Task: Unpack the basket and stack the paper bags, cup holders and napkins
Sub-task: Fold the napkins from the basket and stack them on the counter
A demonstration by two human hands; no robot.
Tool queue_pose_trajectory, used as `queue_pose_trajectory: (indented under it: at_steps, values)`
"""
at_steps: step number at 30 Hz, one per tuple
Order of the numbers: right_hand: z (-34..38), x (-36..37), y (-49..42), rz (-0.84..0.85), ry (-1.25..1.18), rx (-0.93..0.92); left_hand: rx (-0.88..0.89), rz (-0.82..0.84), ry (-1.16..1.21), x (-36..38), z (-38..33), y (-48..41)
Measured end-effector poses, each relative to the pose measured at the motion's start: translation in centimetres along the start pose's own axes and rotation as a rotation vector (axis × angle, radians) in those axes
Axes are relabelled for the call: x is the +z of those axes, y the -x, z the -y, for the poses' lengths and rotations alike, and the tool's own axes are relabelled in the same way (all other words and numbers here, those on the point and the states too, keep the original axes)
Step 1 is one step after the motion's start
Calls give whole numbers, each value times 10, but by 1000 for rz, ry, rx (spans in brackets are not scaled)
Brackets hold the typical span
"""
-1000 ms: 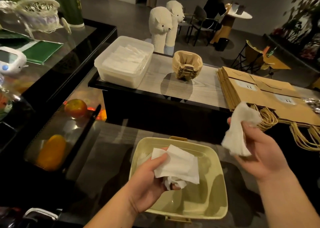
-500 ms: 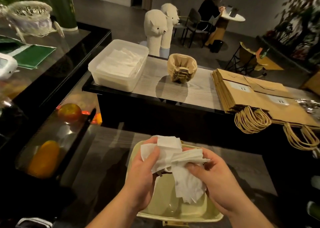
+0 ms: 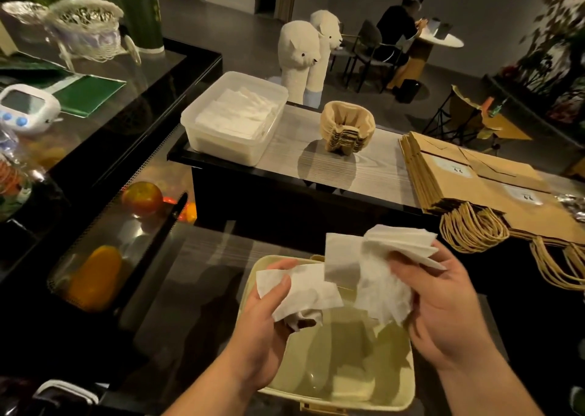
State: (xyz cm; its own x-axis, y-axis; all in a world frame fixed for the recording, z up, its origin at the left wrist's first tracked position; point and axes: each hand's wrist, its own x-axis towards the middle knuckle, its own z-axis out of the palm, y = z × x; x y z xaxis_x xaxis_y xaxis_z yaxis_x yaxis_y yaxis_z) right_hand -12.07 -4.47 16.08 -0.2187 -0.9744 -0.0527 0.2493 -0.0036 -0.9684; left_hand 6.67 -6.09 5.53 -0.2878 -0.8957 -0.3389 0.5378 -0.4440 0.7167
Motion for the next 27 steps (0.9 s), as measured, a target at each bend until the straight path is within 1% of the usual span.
queue_pose_trajectory:
  at_steps: [3,4,5,7,9,10,11,12,13,14,15,18,20,22,24,26,27]
  values:
    - [19,-4,3,67,-10,-11,15,-32,8,-5,-4,-2]
    - [22,-8,4,128,20,2,26,-32,7,-6,-6,-2]
    - [23,-12,3,166,40,78,37,-33,-6,-7,-8,-4]
    - [25,-21,1,219,-5,258,32,-19,-64,-10,-10,-9]
    - [27,-25,-3,242,-179,314,6,10,-140,-8,-10,-12]
    - [27,-27,-2,229,-242,312,-9,24,-179,-6,-8,-13]
    - [23,-23,-1,284,-281,336,-20,35,-216,-3,-5,-14]
    - [15,-20,-4,339,-335,423,-28,50,-250,1,-2,-14]
    - [12,-18,-8,312,-332,504,-39,69,-273,6,0,-14]
    - [7,-14,-7,254,-192,493,-52,92,-286,12,2,-13]
    - [1,-11,-8,198,-123,505,-65,113,-302,16,4,-11]
    - [-17,1,-13,147,113,543,-160,202,-285,26,8,-7]
    - [-17,7,-15,120,296,476,-207,279,-242,28,8,-2]
    - [-10,6,-18,120,407,423,-196,291,-194,25,9,1]
    - [-4,0,-19,92,391,414,-213,209,-195,22,11,-2]
    - [0,-6,-15,98,307,421,-215,88,-264,11,20,-11]
    - [1,-7,-11,121,278,422,-216,1,-300,7,24,-15]
